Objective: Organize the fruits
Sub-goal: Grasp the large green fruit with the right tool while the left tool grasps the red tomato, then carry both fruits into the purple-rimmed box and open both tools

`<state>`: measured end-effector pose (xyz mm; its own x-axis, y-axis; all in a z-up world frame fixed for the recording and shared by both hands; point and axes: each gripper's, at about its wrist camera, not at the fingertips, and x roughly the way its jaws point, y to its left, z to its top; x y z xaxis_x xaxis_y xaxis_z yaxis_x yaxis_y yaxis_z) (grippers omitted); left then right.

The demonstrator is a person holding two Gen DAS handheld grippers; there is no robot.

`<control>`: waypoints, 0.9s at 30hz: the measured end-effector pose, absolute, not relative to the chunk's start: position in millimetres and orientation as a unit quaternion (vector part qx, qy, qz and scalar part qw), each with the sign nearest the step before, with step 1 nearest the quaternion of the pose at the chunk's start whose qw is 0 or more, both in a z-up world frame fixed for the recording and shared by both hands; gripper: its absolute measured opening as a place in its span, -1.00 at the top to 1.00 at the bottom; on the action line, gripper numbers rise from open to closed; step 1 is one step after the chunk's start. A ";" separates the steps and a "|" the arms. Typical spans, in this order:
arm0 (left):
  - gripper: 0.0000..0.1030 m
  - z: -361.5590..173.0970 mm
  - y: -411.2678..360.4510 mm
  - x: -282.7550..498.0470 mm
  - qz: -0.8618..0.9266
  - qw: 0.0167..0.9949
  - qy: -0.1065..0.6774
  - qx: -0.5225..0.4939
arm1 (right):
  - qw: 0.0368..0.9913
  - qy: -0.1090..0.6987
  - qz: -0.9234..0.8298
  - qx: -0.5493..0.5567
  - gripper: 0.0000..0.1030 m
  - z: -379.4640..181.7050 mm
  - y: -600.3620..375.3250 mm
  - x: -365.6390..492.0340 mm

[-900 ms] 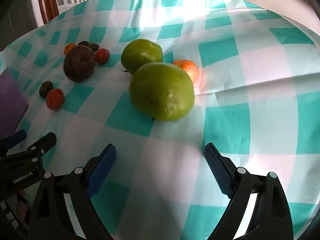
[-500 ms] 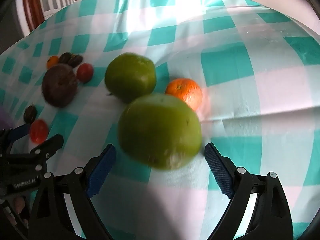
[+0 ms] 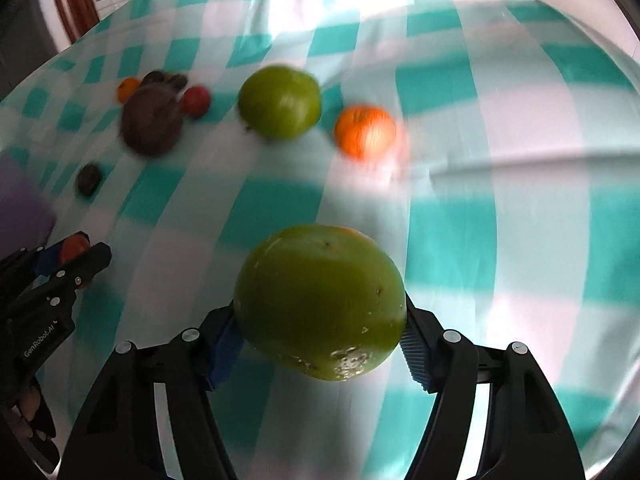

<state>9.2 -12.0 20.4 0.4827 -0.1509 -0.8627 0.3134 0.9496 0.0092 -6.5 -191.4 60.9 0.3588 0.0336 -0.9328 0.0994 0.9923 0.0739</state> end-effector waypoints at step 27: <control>0.31 176.9 255.5 -44.2 0.051 0.869 0.491 -0.034 | 0.800 0.496 0.335 -0.045 -0.29 205.0 98.5 4.3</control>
